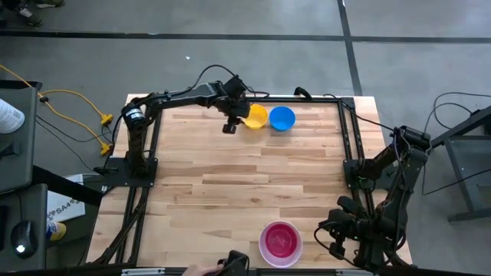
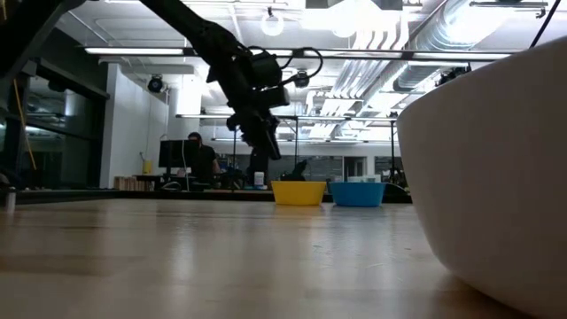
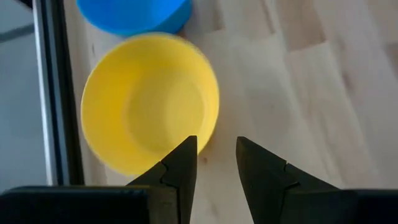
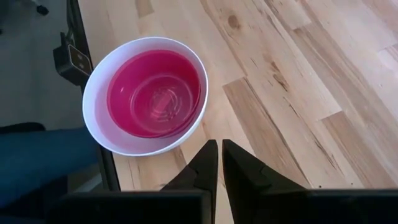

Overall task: Nest bowls inside each other
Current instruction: Stack the yellow bowl on the red bowl

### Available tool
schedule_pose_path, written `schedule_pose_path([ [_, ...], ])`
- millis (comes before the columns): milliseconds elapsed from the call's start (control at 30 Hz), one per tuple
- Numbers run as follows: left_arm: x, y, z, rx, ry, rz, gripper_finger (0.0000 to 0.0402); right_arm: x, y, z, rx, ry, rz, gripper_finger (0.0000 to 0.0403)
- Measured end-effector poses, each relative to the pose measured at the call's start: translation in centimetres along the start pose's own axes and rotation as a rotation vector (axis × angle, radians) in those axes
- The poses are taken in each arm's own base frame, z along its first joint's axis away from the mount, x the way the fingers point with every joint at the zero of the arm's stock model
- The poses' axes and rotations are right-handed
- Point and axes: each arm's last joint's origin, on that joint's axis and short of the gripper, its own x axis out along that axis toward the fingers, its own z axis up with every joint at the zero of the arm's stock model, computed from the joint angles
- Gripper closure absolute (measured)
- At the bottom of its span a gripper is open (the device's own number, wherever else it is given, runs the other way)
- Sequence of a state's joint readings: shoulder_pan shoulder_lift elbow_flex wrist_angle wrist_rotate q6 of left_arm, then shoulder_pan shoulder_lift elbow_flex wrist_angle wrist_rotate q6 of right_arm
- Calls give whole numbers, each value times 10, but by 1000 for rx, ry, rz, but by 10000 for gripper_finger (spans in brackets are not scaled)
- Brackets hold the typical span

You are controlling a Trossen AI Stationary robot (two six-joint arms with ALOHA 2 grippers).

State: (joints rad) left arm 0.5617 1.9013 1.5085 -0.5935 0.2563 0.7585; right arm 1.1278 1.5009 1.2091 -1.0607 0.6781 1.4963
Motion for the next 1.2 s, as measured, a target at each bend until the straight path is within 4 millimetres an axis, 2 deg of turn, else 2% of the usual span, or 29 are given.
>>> schedule_pose_path([
  [133,9,0,-2,27,-5,-25,291,0,0,0,0,0,0,387],
  [300,32,-4,-8,47,43,-52,291,0,1,0,7,-2,9,387],
  [467,47,-3,-10,79,63,-19,291,0,2,0,14,-5,17,387],
  [833,47,2,-7,98,32,25,291,0,2,0,17,-5,20,387],
  [1067,59,-1,-13,83,65,-12,291,0,3,0,22,-5,27,387],
  [1200,59,0,-14,84,83,16,298,0,3,0,24,-6,29,387],
])
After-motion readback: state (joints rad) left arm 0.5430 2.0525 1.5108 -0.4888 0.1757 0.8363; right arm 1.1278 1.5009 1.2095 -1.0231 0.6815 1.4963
